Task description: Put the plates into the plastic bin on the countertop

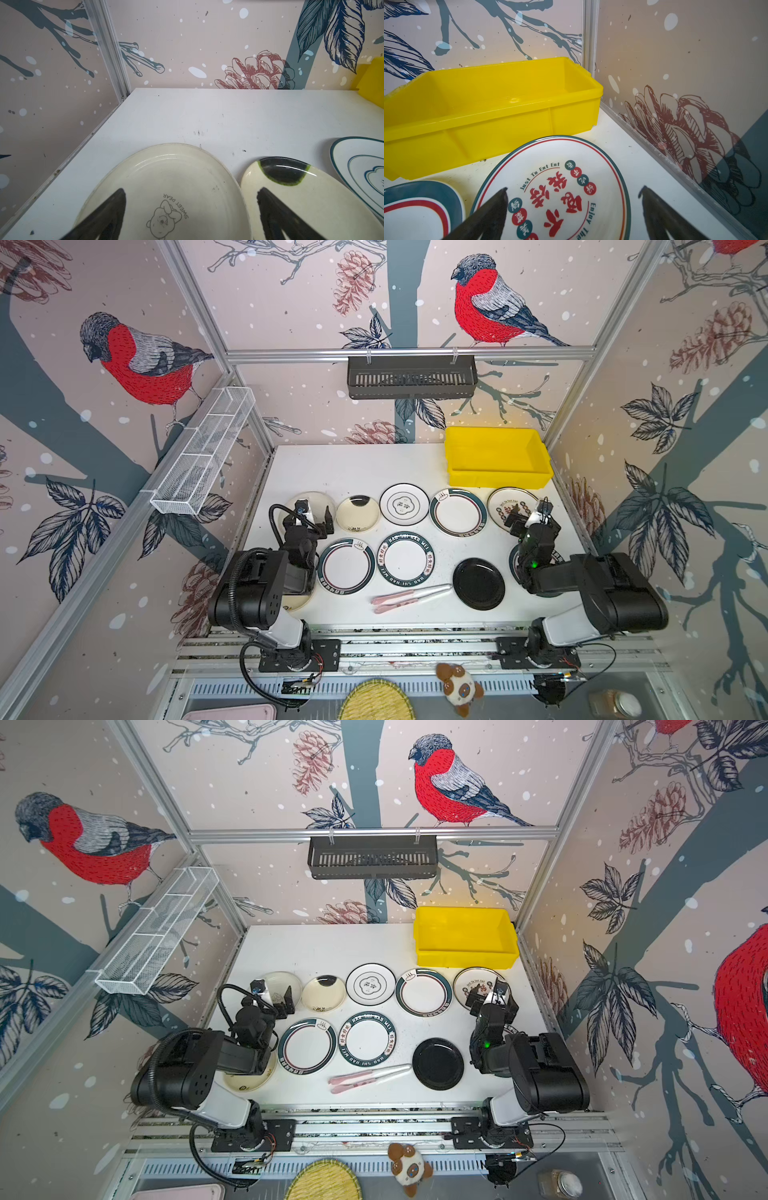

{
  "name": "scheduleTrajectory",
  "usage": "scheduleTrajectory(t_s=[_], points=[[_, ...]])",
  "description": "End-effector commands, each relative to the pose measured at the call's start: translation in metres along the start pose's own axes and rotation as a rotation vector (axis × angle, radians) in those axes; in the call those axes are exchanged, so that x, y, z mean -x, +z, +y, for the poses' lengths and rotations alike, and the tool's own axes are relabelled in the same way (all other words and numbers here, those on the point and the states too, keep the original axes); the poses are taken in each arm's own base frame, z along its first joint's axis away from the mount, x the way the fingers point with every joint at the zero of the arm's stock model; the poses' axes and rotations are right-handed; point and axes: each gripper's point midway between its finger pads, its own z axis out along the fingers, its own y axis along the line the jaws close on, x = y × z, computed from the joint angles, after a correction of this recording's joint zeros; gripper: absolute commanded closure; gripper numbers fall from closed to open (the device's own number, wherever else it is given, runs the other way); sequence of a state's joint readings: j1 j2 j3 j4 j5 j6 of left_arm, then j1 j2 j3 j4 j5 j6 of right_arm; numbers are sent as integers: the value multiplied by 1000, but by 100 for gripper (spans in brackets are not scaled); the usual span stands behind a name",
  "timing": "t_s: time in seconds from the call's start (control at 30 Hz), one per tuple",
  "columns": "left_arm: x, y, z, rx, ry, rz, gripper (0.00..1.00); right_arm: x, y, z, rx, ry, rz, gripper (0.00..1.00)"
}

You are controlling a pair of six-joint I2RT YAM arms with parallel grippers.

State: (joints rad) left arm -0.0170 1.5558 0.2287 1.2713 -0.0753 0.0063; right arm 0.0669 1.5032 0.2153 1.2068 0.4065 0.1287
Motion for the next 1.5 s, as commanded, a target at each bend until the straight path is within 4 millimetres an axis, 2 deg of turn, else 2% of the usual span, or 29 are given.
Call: scheduleTrajectory(t_s=[0.0, 0.77, 0.9, 1.03, 1.17, 1.37, 1.4, 1.43, 1.47], points=[[11, 0, 0, -1, 1, -43, 2, 8, 0, -1, -7, 14, -30, 0], [11, 0, 0, -2, -3, -43, 2, 10, -1, 1, -11, 3, -36, 0], [12, -1, 7, 48, -10, -47, 2, 14, -6, 3, -14, -6, -54, 0], [24, -1, 17, 136, -14, -46, 2, 18, -16, 3, -8, -6, -88, 0], [38, -2, 11, 184, 11, 6, 2, 20, -19, 2, -11, -8, -102, 1], [77, -14, 1, 166, -96, -99, 2, 20, -20, 3, -9, -11, -107, 0], [81, -14, 1, 162, -124, -106, 2, 26, -23, 6, 7, -21, -131, 0], [83, -13, -1, 152, -150, -104, 2, 41, -28, 15, 20, -61, -175, 0], [86, -12, -4, 139, -166, -103, 2, 49, -28, 31, 42, -118, -152, 0]])
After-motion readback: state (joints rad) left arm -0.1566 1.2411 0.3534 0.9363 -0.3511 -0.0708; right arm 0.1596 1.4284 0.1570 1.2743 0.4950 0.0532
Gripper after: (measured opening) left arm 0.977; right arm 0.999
